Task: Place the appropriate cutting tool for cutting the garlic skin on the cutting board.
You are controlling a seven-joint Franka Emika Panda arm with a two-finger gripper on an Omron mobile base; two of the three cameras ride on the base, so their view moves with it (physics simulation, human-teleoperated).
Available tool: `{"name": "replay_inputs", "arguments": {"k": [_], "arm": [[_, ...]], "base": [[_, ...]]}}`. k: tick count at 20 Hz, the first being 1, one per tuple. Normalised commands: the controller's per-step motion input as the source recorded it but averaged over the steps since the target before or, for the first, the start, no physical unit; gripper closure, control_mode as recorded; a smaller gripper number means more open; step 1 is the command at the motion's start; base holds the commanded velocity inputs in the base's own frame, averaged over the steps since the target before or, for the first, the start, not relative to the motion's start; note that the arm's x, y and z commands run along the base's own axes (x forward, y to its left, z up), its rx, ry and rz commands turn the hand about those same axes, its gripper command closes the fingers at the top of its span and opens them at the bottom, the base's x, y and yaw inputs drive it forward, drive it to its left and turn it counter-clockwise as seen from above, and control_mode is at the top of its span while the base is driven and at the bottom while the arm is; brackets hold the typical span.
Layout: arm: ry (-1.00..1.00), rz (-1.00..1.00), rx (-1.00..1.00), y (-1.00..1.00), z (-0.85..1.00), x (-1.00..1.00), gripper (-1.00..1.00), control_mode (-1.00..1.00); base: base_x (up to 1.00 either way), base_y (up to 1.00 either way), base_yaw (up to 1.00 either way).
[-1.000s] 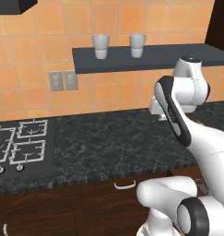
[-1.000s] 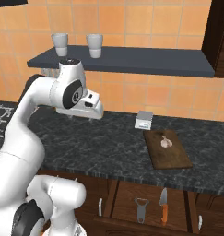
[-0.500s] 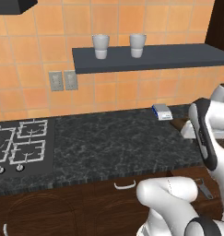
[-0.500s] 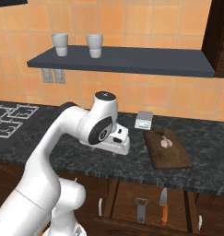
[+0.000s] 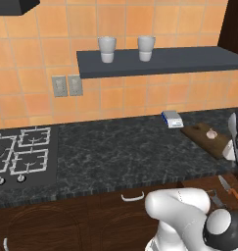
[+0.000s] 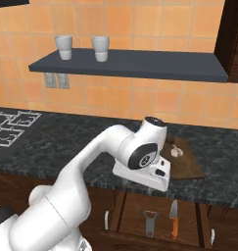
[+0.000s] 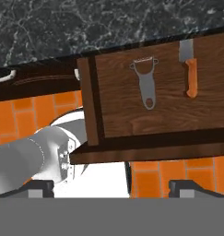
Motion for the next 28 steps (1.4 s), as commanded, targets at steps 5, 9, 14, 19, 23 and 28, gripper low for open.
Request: {"name": "replay_inputs", "arguments": {"k": [5, 9, 14, 19, 23, 28], "arm": [[0.13, -0.02, 0.04, -0.59, -0.67, -0.35, -1.00, -1.00], [0.05, 0.00, 0.06, -0.60, -0.70, -0.32, -1.00, -1.00], [0.04, 0.00, 0.02, -0.17, -0.62, -0.11, -1.00, -1.00], [0.01, 0.01, 0.00, -0.18, -0.49, 0.25, -1.00, -1.00], [0.00, 0.05, 0.00, -0.38, -0.54, 0.47, -1.00, -1.00], [0.03, 0.07, 0.00, -0.25, -0.62, 0.35, -1.00, -1.00]], "base": [[0.00, 0.00, 0.00], [0.00, 0.00, 0.00], [0.00, 0.00, 0.00], [0.00, 0.00, 0.00], [0.00, 0.00, 0.00], [0.00, 0.00, 0.00]]}}
